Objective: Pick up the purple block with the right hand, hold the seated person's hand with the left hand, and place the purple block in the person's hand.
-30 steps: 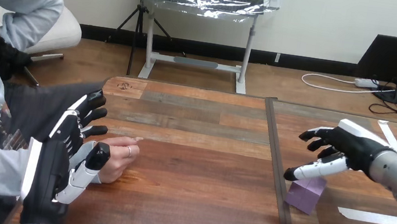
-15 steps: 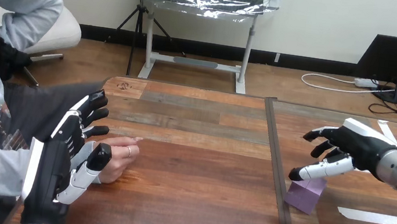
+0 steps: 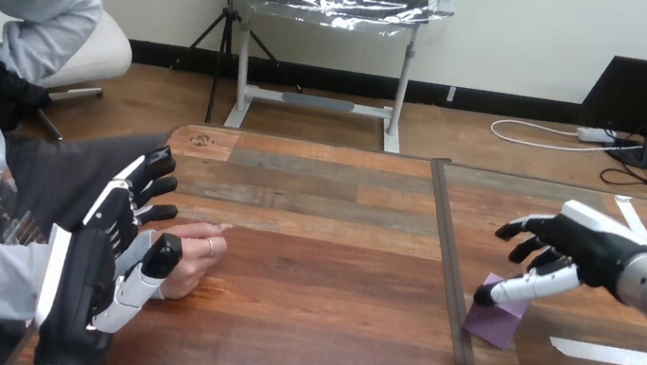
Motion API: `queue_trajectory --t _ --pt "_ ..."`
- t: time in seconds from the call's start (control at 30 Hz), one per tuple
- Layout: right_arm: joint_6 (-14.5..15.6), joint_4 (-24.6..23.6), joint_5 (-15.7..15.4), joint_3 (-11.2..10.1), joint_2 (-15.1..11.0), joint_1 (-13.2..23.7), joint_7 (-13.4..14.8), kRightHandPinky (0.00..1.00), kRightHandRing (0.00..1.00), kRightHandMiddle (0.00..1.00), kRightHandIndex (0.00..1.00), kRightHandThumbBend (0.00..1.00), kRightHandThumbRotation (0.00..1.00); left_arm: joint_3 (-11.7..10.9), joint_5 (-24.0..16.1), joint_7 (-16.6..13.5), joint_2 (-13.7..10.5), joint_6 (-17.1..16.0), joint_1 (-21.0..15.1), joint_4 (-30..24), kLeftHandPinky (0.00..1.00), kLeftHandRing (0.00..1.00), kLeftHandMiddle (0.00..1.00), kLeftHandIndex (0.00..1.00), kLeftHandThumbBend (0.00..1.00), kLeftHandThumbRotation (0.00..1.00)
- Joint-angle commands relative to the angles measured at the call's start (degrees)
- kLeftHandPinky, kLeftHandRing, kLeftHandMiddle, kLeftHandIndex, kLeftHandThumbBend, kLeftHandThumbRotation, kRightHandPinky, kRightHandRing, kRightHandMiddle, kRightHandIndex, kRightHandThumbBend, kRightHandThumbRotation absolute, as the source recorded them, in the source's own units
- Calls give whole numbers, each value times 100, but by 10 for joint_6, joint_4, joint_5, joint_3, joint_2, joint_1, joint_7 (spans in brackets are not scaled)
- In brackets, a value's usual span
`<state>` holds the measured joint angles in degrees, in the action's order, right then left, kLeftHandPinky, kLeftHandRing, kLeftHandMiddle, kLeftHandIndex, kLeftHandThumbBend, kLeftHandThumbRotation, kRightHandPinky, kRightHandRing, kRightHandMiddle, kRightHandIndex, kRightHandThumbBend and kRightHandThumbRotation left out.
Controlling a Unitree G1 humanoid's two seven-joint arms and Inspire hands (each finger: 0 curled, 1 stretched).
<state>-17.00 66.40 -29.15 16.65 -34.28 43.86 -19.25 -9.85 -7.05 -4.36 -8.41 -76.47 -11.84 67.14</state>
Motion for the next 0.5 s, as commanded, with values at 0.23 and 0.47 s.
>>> queue_trajectory --t 0.23,0.47 --pt "-16 -43 12 -6 -14 -13 3 49 59 63 87 100 42 3 10 4 -1 -11 -27 -19 72 82 85 84 100 85" --pt "-23 -49 13 -8 -17 -25 3 43 54 59 87 100 39 2 18 12 0 -11 -27 -18 72 82 85 84 100 85"
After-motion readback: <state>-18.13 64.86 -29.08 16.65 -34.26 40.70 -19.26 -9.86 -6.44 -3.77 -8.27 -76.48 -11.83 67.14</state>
